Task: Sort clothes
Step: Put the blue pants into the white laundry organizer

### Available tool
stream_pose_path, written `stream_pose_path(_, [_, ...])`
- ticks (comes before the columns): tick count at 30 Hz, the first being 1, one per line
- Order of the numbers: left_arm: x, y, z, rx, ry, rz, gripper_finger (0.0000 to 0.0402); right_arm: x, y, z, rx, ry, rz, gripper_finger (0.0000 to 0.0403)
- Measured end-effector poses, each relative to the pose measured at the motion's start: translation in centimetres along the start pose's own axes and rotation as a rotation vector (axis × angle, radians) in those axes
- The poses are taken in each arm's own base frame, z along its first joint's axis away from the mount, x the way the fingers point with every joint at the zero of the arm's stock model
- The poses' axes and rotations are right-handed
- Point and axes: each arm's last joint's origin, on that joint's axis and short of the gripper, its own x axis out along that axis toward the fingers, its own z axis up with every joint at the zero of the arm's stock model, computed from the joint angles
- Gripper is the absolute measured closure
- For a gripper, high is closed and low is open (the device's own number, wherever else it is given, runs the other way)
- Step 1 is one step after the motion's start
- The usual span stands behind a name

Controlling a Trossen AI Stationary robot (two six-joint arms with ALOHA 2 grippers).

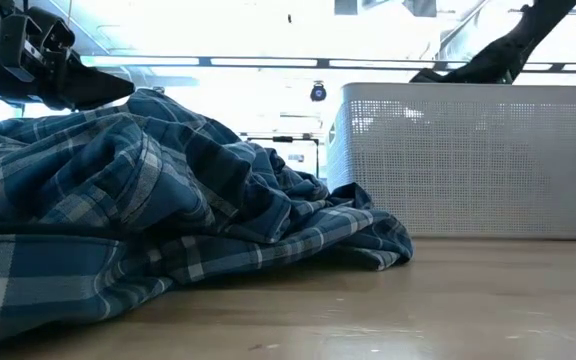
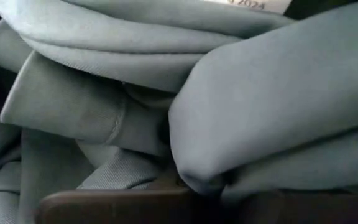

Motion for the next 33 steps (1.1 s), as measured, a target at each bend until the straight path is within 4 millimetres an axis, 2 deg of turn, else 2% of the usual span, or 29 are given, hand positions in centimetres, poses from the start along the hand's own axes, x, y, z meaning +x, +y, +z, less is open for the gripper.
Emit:
stream_pose_path(3, [0.0, 0.0, 0.0, 0.000, 0.000, 0.000, 0.0400, -0.7, 0.4, 0.7, -0.015, -0.001, 0.012, 0.0391])
stream_pose_path(6, [0.0, 0.0, 0.0, 0.000, 0.000, 0.000, 0.0400, -2.5, 1.3, 2.4, -0.031, -0.040, 0.054, 0.0372])
stream_pose_path(10, [0.0, 0.0, 0.0, 0.000, 0.000, 0.001, 0.0400, -6.6, 3.4, 5.3, -0.106, -0.119, 0.122, 0.0332])
stream_pose_path(14, [0.0, 0.0, 0.0, 0.000, 0.000, 0.000, 0.0400, -10.5, 4.8, 7.1, -0.168, -0.138, 0.063, 0.0296])
stream_pose_path(18, [0.0, 0.0, 0.0, 0.000, 0.000, 0.001, 0.0400, -14.5, 6.0, 8.8, -0.213, -0.160, 0.027, 0.0283])
stream_pose_path(23, [0.0, 0.0, 0.0, 0.000, 0.000, 0.001, 0.0400, -18.4, 7.5, 9.3, -0.265, -0.160, 0.055, 0.0281])
stream_pose_path(28, [0.0, 0.0, 0.0, 0.000, 0.000, 0.001, 0.0400, -21.1, 9.5, 8.4, -0.379, -0.171, 0.100, 0.0281])
stream_pose_path(30, [0.0, 0.0, 0.0, 0.000, 0.000, 0.001, 0.0400, -22.0, 10.1, 7.8, -0.412, -0.192, 0.073, 0.0281])
stream_pose_path(33, [0.0, 0.0, 0.0, 0.000, 0.000, 0.000, 0.0400, -22.6, 10.3, 6.8, -0.449, -0.245, -0.062, 0.0281])
